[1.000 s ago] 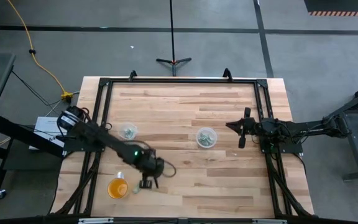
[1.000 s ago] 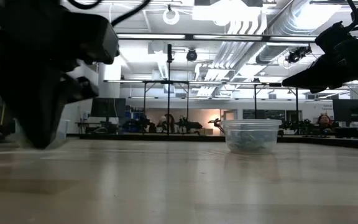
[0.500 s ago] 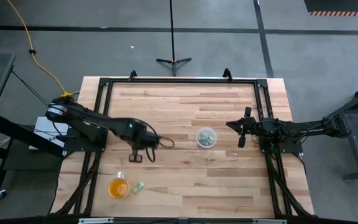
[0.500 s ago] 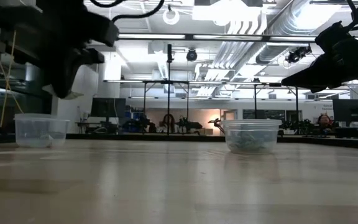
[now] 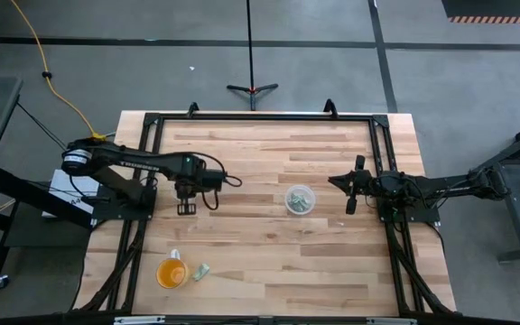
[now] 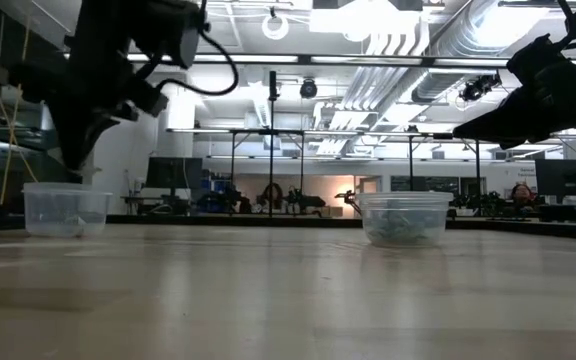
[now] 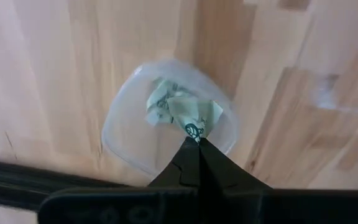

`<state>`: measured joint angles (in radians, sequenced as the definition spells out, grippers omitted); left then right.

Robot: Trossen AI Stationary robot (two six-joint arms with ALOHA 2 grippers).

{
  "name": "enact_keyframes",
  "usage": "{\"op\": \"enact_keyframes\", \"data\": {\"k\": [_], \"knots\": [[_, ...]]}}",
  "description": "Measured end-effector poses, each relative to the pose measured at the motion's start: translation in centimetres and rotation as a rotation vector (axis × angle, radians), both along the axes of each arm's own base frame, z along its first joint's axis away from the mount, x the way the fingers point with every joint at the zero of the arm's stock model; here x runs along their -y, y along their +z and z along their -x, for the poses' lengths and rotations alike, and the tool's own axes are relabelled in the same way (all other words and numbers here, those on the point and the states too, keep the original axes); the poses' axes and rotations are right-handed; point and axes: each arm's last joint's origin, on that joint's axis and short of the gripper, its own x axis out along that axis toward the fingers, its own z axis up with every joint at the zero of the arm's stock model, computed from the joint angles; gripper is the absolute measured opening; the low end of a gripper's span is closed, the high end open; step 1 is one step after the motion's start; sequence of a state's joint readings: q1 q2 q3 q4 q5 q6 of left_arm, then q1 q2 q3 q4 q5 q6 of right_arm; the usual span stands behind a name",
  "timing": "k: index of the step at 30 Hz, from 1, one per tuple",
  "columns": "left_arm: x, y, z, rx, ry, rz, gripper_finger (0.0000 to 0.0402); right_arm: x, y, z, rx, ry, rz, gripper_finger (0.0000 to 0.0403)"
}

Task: Pick and place items into bin
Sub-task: Put the stevia pack into the left transparent bin

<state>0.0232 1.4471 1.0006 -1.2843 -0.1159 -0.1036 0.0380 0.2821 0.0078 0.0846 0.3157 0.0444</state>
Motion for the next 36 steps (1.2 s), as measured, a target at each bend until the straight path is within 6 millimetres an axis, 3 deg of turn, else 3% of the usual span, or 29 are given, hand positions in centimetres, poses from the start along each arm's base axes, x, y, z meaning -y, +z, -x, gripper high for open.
{"op": "enact_keyframes", "data": {"k": [9, 14, 22, 27, 31, 36], "knots": [[-1.0, -0.6, 0.6, -0.039, 0.066, -0.034, 0.0142, 0.0, -0.2, 0.0, -0.017, 0.007, -0.001, 0.0018], [-0.8, -0.1, 0.0, 0.012, 0.074, 0.010, 0.0177, 0.0, -0.2, 0.0, -0.019, 0.008, -0.001, 0.0020], [2.4, 1.8, -3.1, 0.297, 0.003, 0.113, 0.0151, 0.0, -0.2, 0.0, -0.019, 0.008, -0.001, 0.0018], [5.5, 2.2, -4.4, 0.466, 0.107, 0.211, 0.0134, 0.0, -0.2, 0.0, -0.019, 0.008, -0.001, 0.0020], [8.4, 2.4, -4.8, 0.511, 0.232, 0.353, 0.0125, 0.0, -0.2, 0.0, -0.020, 0.008, -0.001, 0.0017], [12.2, 1.6, -4.3, 0.453, 0.335, 0.412, 0.0101, 0.0, -0.2, 0.0, -0.020, 0.008, -0.001, 0.0019]]}}
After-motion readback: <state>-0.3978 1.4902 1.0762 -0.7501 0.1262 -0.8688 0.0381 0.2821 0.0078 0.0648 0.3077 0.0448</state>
